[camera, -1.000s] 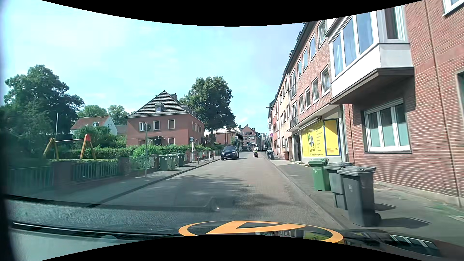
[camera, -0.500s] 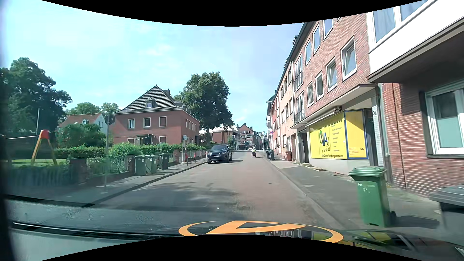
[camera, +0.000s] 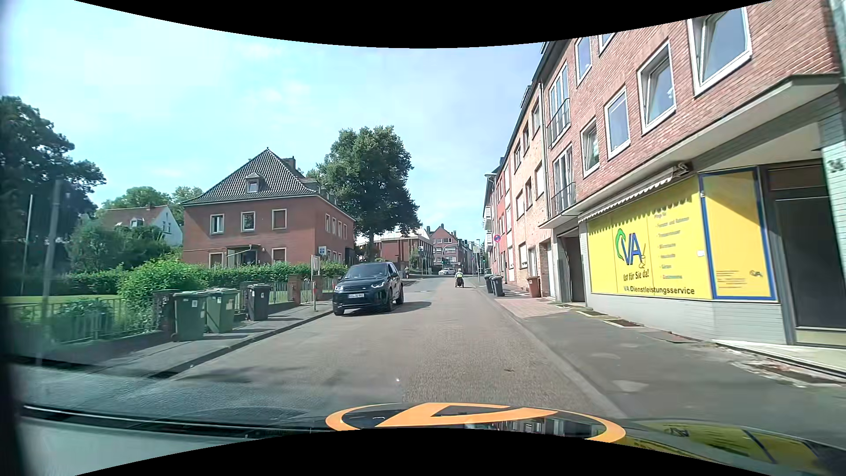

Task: Follow the waypoints while adhering to traffic rules and regulations

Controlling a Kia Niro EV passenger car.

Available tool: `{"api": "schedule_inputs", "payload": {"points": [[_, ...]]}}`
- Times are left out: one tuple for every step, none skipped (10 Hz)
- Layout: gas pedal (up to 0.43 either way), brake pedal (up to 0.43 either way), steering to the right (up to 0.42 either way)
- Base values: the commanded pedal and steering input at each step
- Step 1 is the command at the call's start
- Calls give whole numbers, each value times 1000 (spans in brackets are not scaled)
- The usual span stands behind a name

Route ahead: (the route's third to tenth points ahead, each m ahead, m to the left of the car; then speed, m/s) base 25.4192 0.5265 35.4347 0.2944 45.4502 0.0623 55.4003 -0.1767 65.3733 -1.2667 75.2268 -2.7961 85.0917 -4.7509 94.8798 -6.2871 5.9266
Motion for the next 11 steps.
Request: {"api": "schedule_inputs", "payload": {"points": [[87,0,11],[87,0,11],[87,0,10],[87,0,9],[87,0,7],[87,0,4],[87,0,3],[87,0,0],[87,0,-4],[87,0,-8],[87,0,-11]]}}
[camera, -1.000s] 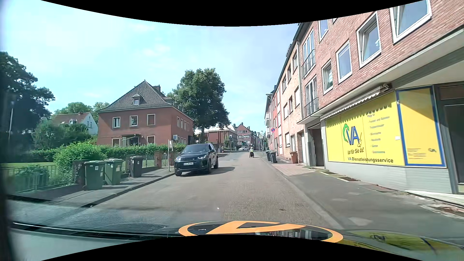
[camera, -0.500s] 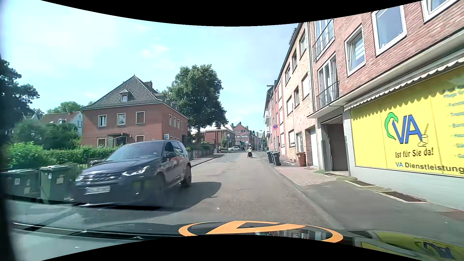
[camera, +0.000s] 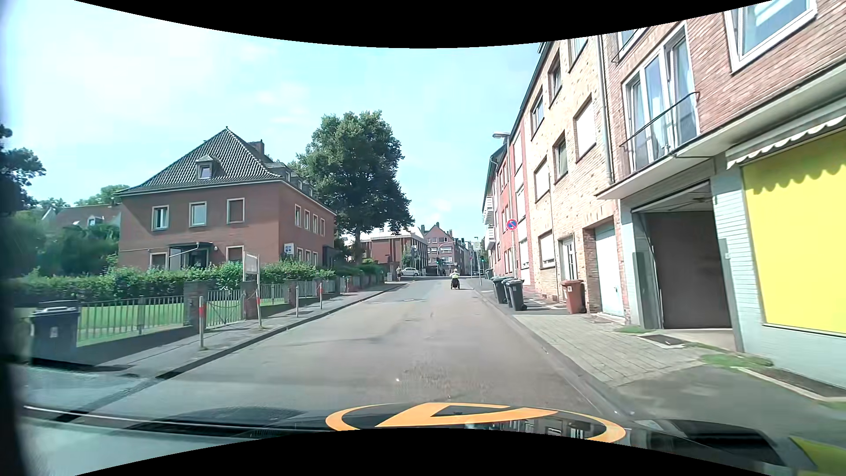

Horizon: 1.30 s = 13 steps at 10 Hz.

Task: Follow the waypoints while adhering to traffic rules and regulations

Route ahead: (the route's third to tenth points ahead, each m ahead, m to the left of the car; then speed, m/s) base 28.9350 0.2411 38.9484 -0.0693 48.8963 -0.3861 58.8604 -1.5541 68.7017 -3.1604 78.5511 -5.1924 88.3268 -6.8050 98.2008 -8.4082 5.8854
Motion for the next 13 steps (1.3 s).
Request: {"api": "schedule_inputs", "payload": {"points": [[87,0,-11],[87,0,-11],[87,0,-11],[87,0,-11],[87,0,-13],[98,0,-14],[98,0,-14],[98,0,-15],[98,0,-14],[98,0,-14],[98,0,-14],[98,0,-13],[98,0,-12]]}}
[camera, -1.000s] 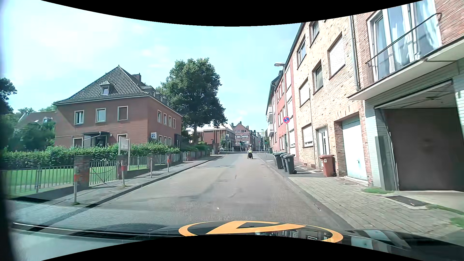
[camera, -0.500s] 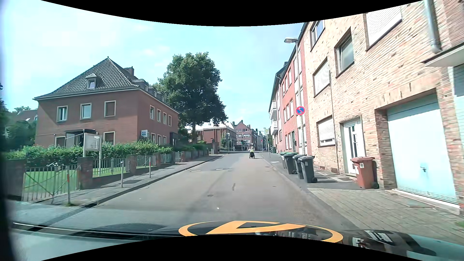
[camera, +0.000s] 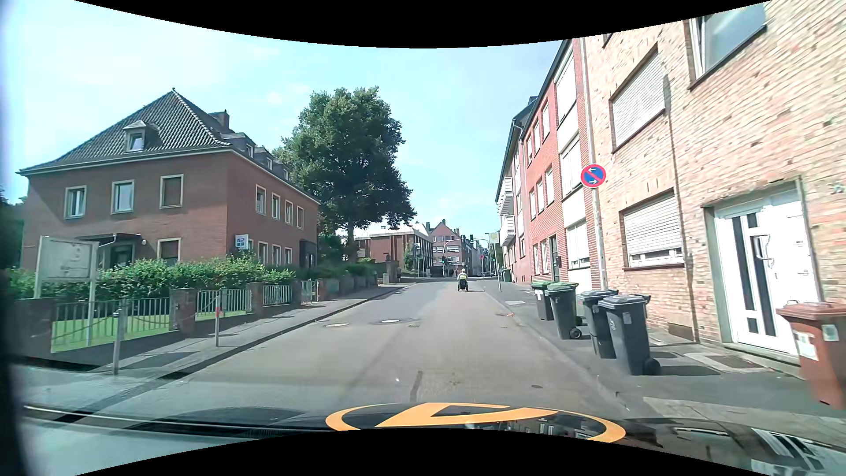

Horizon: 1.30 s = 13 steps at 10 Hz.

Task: Follow the waypoints while adhering to traffic rules and regulations

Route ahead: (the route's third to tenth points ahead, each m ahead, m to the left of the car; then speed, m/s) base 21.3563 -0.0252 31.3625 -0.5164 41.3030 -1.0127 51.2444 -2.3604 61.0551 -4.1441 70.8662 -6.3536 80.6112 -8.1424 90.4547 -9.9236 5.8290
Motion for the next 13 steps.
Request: {"api": "schedule_inputs", "payload": {"points": [[98,0,-10],[98,0,-8],[98,0,-6],[98,0,-4],[87,0,-4],[87,0,-4],[87,0,-2],[87,0,1],[87,0,1],[87,0,1],[87,0,2],[87,0,4],[87,0,6]]}}
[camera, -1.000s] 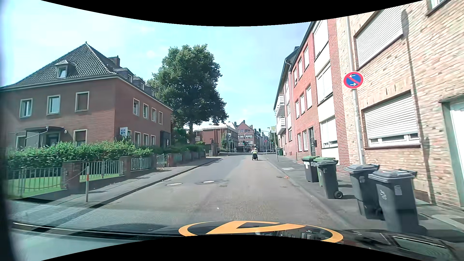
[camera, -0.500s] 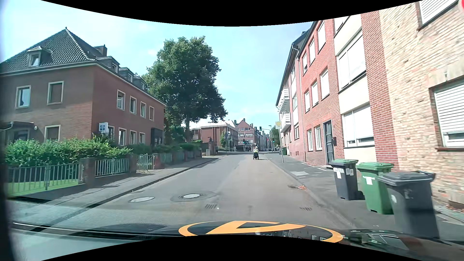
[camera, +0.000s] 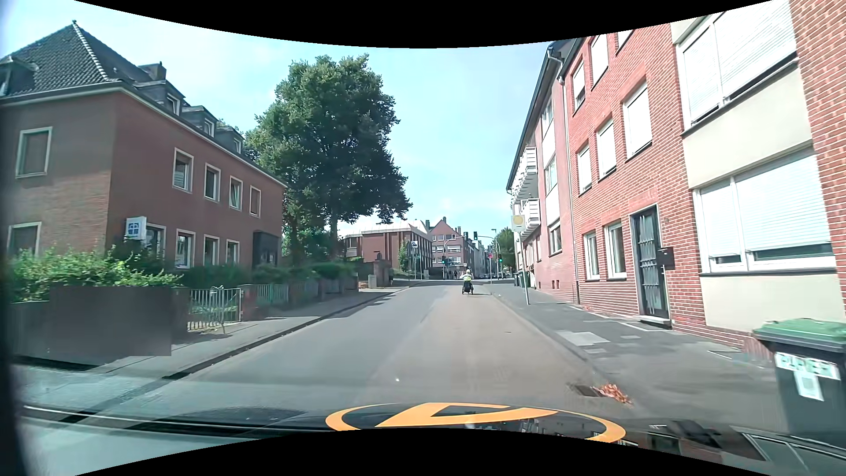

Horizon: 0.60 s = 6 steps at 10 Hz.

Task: Follow the waypoints while adhering to traffic rules and regulations

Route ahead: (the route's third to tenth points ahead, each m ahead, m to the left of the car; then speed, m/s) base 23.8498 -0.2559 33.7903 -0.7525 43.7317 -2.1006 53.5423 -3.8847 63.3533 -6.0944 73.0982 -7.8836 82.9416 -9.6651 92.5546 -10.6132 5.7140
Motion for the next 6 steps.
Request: {"api": "schedule_inputs", "payload": {"points": [[87,0,8],[87,0,8],[87,0,8],[79,0,9],[39,0,11],[8,0,12]]}}
